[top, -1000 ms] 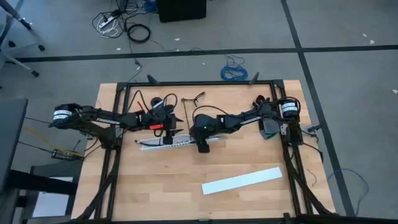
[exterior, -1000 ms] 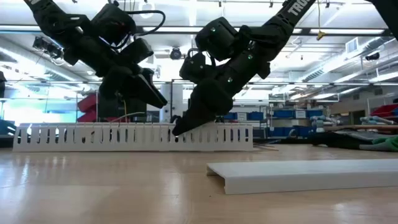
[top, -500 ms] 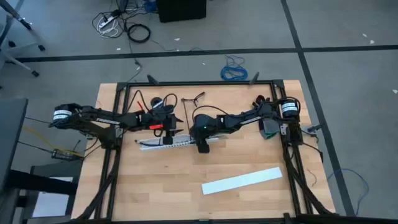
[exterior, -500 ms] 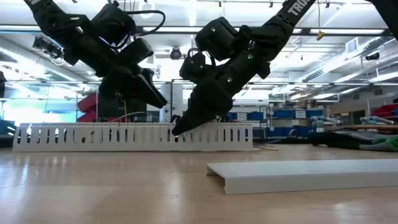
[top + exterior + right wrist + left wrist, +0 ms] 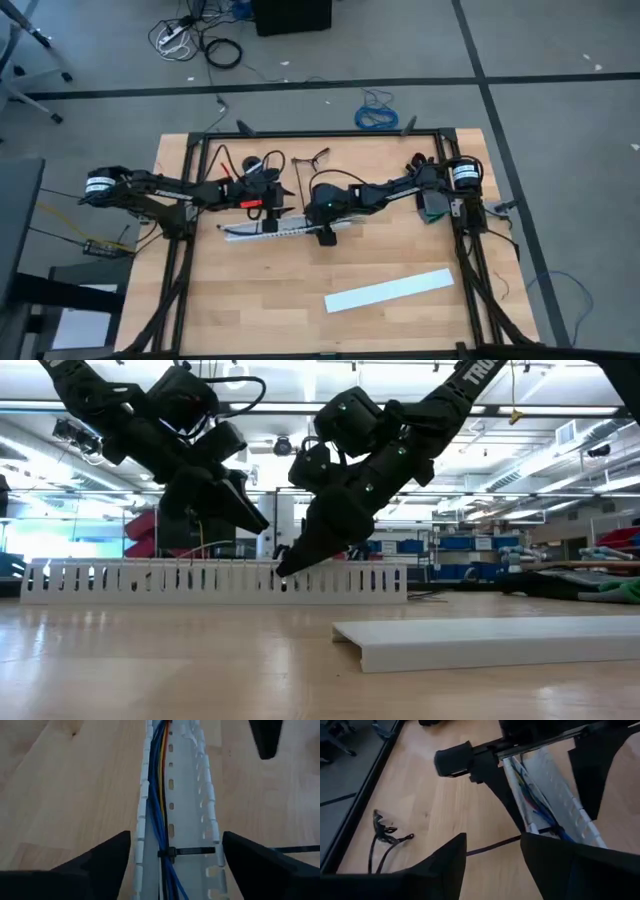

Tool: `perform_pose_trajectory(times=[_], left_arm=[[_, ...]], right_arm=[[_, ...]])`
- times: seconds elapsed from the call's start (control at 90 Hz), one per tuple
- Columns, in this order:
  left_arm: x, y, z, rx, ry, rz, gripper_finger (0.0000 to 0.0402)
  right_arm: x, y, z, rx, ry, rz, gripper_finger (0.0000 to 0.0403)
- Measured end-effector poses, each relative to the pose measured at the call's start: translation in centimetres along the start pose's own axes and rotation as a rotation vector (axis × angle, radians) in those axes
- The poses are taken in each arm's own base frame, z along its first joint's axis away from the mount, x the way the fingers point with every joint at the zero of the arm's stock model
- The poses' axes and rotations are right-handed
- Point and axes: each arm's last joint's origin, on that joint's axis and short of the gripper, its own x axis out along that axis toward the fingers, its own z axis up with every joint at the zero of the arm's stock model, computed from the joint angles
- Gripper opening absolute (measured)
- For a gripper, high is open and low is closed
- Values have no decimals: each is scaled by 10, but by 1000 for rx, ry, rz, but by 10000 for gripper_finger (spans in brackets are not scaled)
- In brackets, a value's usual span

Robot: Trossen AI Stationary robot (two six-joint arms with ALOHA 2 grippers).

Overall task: Ziptie cables
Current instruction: Put the zip tied cable wires into the white cable duct, then close the white cable duct

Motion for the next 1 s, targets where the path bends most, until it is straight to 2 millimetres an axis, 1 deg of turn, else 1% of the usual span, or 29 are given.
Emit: perform_pose_trajectory(times=[0.044,0.133,0.289,0.4,0.489,0.567,0.656,0.733,0.9,1.0], left_arm=[[0,0,0,0,2,6,184],[0,0,0,0,3,6,184],[0,0,0,1,7,16,184],[0,1,0,-7,9,27,184],[0,-1,1,-56,-3,24,184],[0,-5,4,-102,-32,-17,184],[-1,-12,9,-136,-82,-113,184],[-2,-19,13,-143,-102,-164,184],[-3,-28,17,-163,-116,-186,184],[-4,-30,18,-176,-128,-184,184]], right_arm=[[-3,0,2,-8,-8,-1,313],[-15,0,10,-43,-2,-3,312],[-49,-1,29,-51,-8,-23,309],[-72,4,40,-33,-19,-16,309],[-86,13,45,18,-8,11,308],[-94,27,44,70,49,73,308],[-97,48,39,116,124,147,307],[-96,71,36,139,176,184,307],[-96,124,31,129,233,261,307],[-102,151,22,101,307,257,307]])
